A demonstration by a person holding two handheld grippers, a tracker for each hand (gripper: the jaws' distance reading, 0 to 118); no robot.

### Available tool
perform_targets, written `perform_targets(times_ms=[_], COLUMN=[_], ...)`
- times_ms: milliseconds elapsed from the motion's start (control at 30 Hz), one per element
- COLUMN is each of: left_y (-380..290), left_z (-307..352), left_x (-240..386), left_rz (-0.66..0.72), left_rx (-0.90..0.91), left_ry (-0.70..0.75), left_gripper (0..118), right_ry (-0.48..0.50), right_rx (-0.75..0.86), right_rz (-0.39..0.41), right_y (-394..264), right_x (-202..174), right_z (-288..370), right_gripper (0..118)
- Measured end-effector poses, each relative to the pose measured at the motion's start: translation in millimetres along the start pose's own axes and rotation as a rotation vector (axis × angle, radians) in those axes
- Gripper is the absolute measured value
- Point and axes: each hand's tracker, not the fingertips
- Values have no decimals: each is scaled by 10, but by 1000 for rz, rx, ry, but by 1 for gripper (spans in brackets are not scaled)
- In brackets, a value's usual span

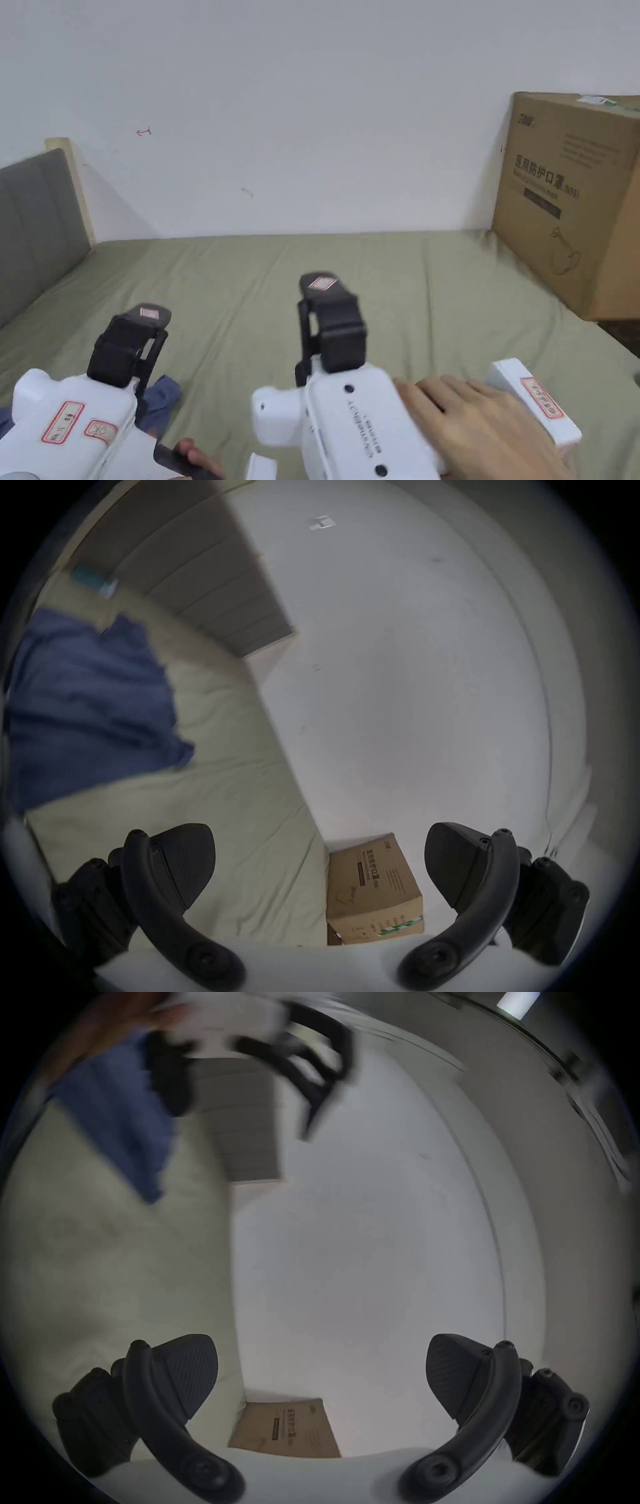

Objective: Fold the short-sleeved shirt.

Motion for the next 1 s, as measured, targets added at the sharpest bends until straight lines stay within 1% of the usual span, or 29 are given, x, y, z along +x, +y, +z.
perform_targets(times_ms=[33, 67, 100, 133, 167, 200, 233, 267, 300, 333, 367, 400, 433, 467, 500, 533, 567, 600, 633, 700, 767, 833, 867, 900, 933, 967, 1000], left_y=[25, 31, 28, 20, 0, -39, -85, -135, -218, -307, -406, -514, -594, -668, -707, -720, -705, -724, -760, -771, -769, -753, -744, -729, -707, -722, -760], left_z=[-32, -31, -11, 19, 44, 62, 75, 94, 142, 174, 202, 218, 242, 259, 273, 283, 268, 253, 231, 213, 258, 312, 351, 378, 424, 436, 407], left_x=[-58, -47, -4, 119, 291, 474, 695, 887, 1067, 1193, 1282, 1298, 1270, 1225, 1181, 1146, 1107, 1091, 1089, 1111, 1180, 1270, 1302, 1276, 1223, 1203, 1203], left_rz=[19, -4, -45, -139, -288, -428, -617, -784, -921, -1069, -1228, -1364, -1463, -1501, -1495, -1451, -1412, -1394, -1383, -1393, -1393, -1396, -1394, -1383, -1364, -1363, -1370], left_rx=[-32, -14, 10, 51, 82, 105, 109, 106, 124, 149, 186, 237, 272, 280, 252, 189, 124, 89, 86, 100, 118, 128, 115, 123, 138, 153, 161], left_ry=[-1, 3, 23, 18, 30, 27, 14, 0, -19, -35, -27, 0, 45, 64, 46, 16, 1, 0, 27, 30, 19, 21, 76, 41, -40, -67, 11], left_gripper=[118, 118, 118, 118, 118, 118, 118, 118, 118, 118, 118, 118, 118, 118, 118, 118, 118, 118, 118, 118, 118, 118, 114, 96, 67, 26, 0], right_ry=[13, 7, 36, 38, 11, 5, -24, -97, -146, -178, -184, -151, -125, -165, -160, -145, -117, -102, -82, -83, -102, -125, -126, -134, -157, -186, -190], right_rx=[6, -9, -16, -45, -103, -150, -210, -310, -382, -449, -521, -538, -530, -579, -603, -596, -574, -564, -543, -533, -496, -468, -464, -460, -459, -443, -444], right_rz=[19, -6, -65, -191, -352, -506, -691, -893, -1096, -1333, -1552, -1666, -1739, -1693, -1619, -1572, -1550, -1554, -1574, -1579, -1554, -1499, -1483, -1478, -1478, -1484, -1493], right_y=[2, 4, -25, -48, -85, -139, -267, -384, -514, -705, -875, -1025, -1130, -1187, -1171, -1161, -1147, -1142, -1085, -1066, -1030, -1000, -990, -972, -947, -928, -913], right_x=[-51, -49, 25, 155, 324, 485, 699, 863, 992, 1060, 1070, 1005, 885, 750, 631, 548, 506, 504, 540, 625, 739, 796, 808, 816, 811, 793, 772], right_z=[13, 10, 25, 6, -47, -90, -136, -189, -208, -183, -135, -94, -62, -43, -35, -12, 14, 27, 21, 1, -28, -29, -18, 2, 37, 84, 92], right_gripper=[118, 118, 118, 118, 118, 118, 118, 118, 118, 118, 118, 118, 118, 118, 117, 117, 117, 117, 117, 117, 117, 117, 116, 105, 78, 32, 3])
